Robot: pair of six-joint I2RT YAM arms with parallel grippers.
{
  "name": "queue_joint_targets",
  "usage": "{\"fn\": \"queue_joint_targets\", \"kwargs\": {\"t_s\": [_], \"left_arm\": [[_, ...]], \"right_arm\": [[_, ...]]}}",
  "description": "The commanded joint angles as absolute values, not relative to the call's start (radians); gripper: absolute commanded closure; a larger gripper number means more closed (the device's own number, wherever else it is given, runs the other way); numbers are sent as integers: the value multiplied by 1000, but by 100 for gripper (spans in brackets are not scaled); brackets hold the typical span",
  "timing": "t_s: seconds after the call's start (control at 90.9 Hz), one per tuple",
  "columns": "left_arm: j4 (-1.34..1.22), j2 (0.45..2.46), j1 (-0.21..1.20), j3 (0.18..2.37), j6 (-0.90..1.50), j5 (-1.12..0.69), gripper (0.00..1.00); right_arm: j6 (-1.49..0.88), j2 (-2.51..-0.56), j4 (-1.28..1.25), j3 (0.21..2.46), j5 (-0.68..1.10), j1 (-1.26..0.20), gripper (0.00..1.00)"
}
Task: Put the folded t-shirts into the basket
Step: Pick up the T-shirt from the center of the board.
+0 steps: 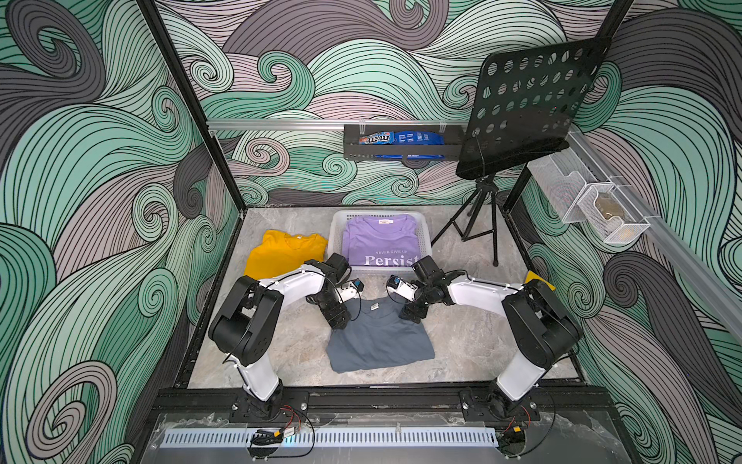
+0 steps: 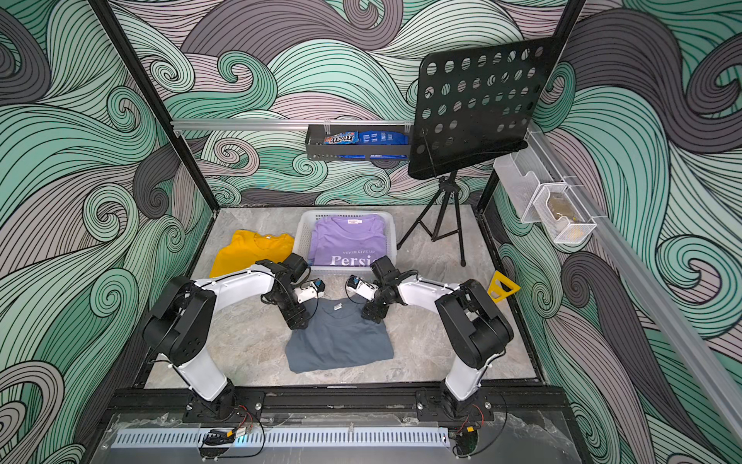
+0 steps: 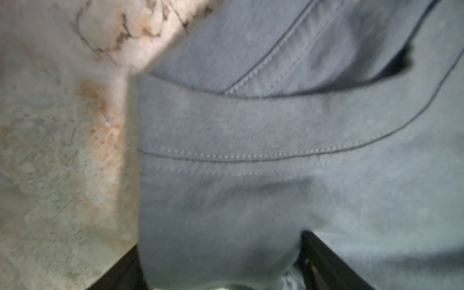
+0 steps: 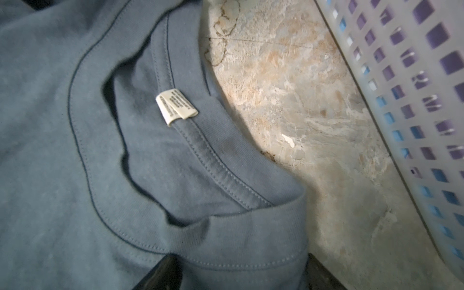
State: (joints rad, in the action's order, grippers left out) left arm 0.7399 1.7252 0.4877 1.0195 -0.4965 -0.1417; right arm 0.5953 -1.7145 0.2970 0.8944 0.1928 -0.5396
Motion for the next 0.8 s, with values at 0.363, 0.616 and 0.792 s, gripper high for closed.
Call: {"fn": "queue_joint_targets", "kwargs": {"t_s": [0.363,0.616,0.792], "left_arm": [[638,1718,505,916,-476,-231,75],[620,1605,500,915,-475,-248,100],[630,1477,491,920,-488,-252,100]], "right_arm": [[523,-1685,218,812,230,-561,62],[476,-1520,96,765,282,-559,97],[476,-1392,54,745,335,-535,100]]}}
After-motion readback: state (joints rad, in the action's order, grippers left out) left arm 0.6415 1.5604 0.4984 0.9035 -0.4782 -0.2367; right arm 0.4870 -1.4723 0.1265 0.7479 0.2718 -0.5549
